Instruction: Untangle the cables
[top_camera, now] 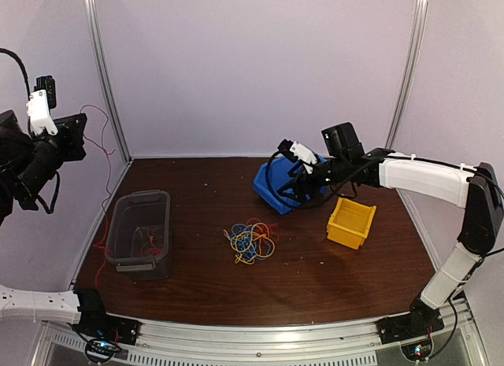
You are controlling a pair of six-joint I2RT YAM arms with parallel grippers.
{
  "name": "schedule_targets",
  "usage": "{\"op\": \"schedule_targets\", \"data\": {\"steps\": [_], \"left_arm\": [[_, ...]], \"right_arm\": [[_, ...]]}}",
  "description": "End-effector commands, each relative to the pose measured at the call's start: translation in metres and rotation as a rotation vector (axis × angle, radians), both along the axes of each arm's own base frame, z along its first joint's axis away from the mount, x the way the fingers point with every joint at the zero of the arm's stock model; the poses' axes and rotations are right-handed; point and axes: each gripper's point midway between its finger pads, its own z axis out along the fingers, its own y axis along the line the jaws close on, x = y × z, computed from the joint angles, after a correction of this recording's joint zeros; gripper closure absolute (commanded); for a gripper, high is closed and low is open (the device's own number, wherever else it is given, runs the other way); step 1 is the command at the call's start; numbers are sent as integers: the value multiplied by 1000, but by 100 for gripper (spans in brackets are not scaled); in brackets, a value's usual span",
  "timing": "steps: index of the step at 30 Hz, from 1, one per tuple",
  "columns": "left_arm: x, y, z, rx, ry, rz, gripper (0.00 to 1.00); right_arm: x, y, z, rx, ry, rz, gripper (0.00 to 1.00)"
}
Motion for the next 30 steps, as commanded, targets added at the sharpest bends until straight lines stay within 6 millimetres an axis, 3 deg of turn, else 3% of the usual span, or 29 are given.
{"op": "schedule_targets", "data": {"steps": [1,5,9,14,18,25,30], "left_arm": [[-4,10,11,-51,-13,20,100],[-10,17,39,-54,-69,22,100],[-6,4,58,-26,-88,-15,100],[2,-19,65,-8,-90,-82,100],[4,-24,67,-8,-96,-91,100],[5,-13,37,-20,-59,-38,100],[11,-20,-22,-21,39,-32,100]], "right_arm": [[1,-6,12,25,-23,-18,21],[1,-5,9,27,-16,-17,21],[1,-6,9,28,-18,-19,21],[1,-7,9,28,-23,-22,21],[1,-9,8,27,-25,-23,21],[0,-11,3,26,-22,-24,22],[-1,-10,-1,30,-11,-18,22]]}}
